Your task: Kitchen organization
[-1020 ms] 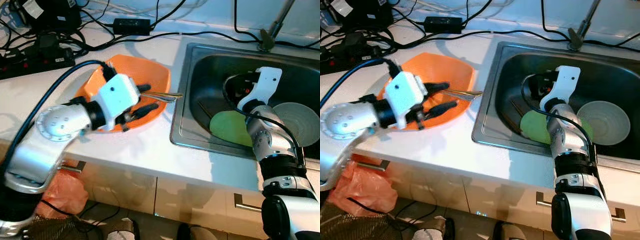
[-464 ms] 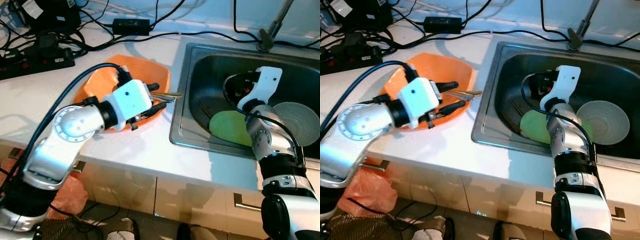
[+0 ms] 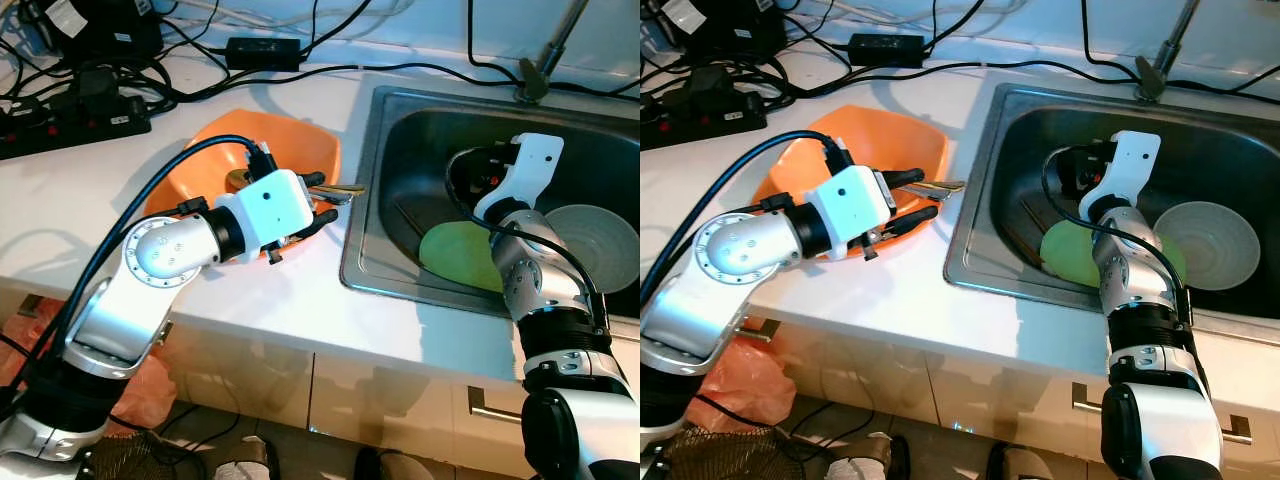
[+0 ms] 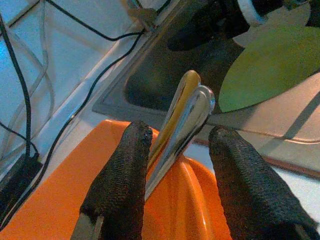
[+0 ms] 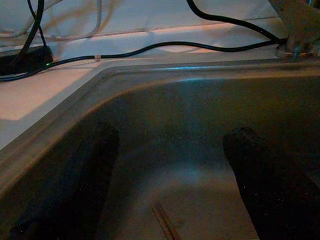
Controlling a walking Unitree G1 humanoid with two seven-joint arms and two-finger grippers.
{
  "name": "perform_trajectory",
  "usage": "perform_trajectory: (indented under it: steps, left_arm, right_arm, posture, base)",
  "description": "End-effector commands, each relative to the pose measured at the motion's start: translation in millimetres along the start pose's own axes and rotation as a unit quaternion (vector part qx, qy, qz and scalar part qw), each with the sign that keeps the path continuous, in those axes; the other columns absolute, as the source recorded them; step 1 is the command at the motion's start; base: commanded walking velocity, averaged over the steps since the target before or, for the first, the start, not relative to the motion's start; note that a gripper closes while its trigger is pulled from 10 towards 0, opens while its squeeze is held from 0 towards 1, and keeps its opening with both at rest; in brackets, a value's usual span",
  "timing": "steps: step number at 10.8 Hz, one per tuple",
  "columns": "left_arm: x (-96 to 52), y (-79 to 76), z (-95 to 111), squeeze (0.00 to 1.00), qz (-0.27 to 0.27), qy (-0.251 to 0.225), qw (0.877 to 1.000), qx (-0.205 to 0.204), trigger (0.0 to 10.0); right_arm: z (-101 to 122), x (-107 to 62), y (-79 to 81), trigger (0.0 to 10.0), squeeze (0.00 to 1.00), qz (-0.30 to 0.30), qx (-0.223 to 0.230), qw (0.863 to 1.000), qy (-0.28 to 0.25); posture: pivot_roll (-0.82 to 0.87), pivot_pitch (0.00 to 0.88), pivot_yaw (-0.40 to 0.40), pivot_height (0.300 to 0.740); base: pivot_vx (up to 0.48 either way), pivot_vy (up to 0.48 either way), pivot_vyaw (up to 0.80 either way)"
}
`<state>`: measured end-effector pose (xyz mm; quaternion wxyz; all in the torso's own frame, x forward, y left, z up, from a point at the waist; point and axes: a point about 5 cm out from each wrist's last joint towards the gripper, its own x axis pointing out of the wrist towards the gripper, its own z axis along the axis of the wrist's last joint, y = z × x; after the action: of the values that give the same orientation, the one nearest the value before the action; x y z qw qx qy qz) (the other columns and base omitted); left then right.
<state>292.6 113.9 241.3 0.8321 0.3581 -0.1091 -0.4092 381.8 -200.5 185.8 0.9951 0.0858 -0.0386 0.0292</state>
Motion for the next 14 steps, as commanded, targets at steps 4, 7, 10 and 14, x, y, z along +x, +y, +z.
perform_trajectory:
  steps: [4,7,10,14]
  left_arm:
    - [2.3,-2.5,-8,0.0,-0.001,0.007,1.0,-0.018,0.1]
    - [4.7,-2.4,-11,0.0,0.009,-0.002,0.999,-0.043,10.0]
    - [10.3,-3.6,-8,0.0,0.009,-0.02,0.998,-0.062,10.0]
    - [10.4,7.3,17,0.0,0.015,-0.068,0.996,-0.058,10.0]
  right_arm:
    - [1,0.6,-0.4,10.0,0.0,-0.003,0.007,1.0,-0.005]
    - [1,0.3,-1.3,10.0,0.0,-0.006,0.009,1.0,-0.006]
    - [1,-0.2,-1.9,10.0,0.0,-0.008,0.011,1.0,-0.008]
    - [2,0.1,-1.4,10.0,0.0,-0.008,0.013,1.0,-0.012]
  posture:
    - [0.09,0.142,-0.012,0.723]
    - [0.09,0.142,-0.01,0.723]
    - [0.09,0.14,-0.006,0.723]
    - [0.09,0.14,-0.005,0.723]
  base:
    - [0.0,0.0,0.0]
    - [0.0,0.0,0.0]
    - [0.0,0.0,0.0]
    - [0.0,0.0,0.0]
